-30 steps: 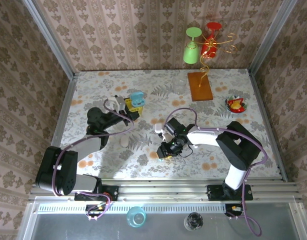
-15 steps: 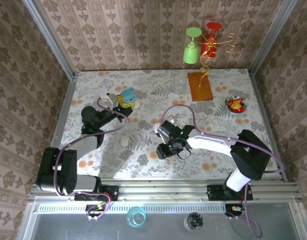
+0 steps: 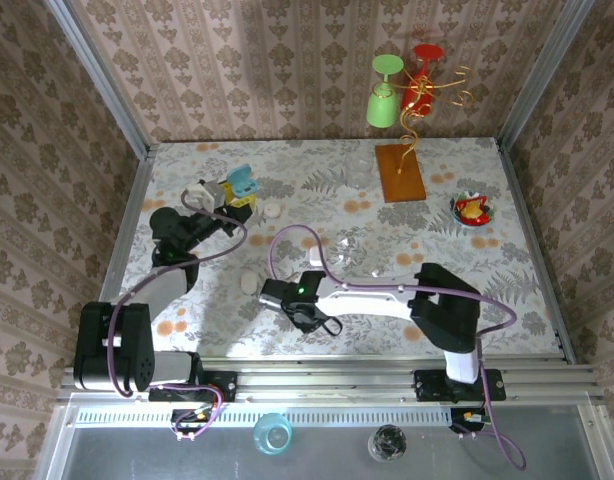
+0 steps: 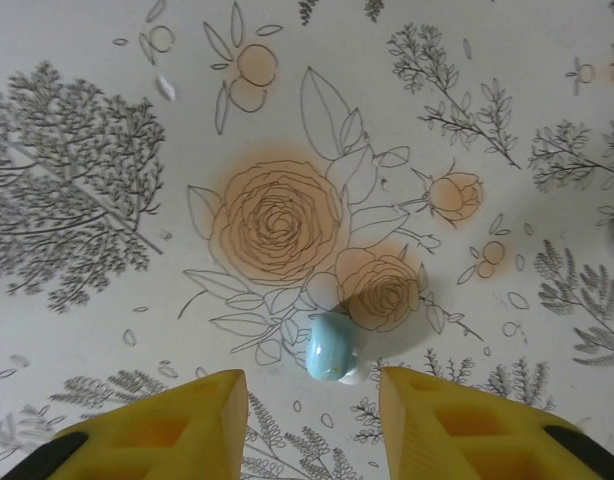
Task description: Insert the wireless bluetooth earbuds into the charging case
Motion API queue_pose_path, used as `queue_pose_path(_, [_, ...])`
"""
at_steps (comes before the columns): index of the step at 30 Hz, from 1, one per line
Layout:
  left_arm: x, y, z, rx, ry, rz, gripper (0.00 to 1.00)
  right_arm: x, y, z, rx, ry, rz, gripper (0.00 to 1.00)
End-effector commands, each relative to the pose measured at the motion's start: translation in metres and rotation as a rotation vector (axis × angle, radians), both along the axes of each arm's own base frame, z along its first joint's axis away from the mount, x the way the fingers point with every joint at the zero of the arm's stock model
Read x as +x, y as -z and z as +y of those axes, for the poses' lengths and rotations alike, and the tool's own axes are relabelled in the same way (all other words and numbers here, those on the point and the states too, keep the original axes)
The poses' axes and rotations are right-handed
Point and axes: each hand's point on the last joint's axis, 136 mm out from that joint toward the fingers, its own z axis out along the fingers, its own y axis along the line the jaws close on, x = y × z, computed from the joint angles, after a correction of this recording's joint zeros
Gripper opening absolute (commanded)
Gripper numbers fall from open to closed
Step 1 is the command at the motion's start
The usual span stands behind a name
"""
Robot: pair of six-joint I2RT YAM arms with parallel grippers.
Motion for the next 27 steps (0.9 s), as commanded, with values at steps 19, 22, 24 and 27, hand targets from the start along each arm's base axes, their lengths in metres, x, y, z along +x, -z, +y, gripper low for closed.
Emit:
queue_pose_path(19, [-0.007, -0.03, 0.008, -0.027, 0.009, -0.09, 0.42, -0.001, 0.015, -0.011, -0.277, 0.015, -0.077, 0.33])
queue_pose_path(22, [-0.006, -0.029, 0.008, -0.029, 0.01, -0.088, 0.42, -0.001, 0.017, -0.011, -0.288, 0.012, -0.073, 0.31])
queue_pose_path(24, [-0.007, -0.03, 0.008, -0.033, 0.011, -0.09, 0.42, -0.001, 0.019, -0.012, -0.295, 0.01, -0.071, 0.29])
queue_pose_path(27, [-0.007, -0.03, 0.009, -0.033, 0.01, -0.091, 0.42, -0.001, 0.022, -0.014, -0.305, 0.007, -0.07, 0.28])
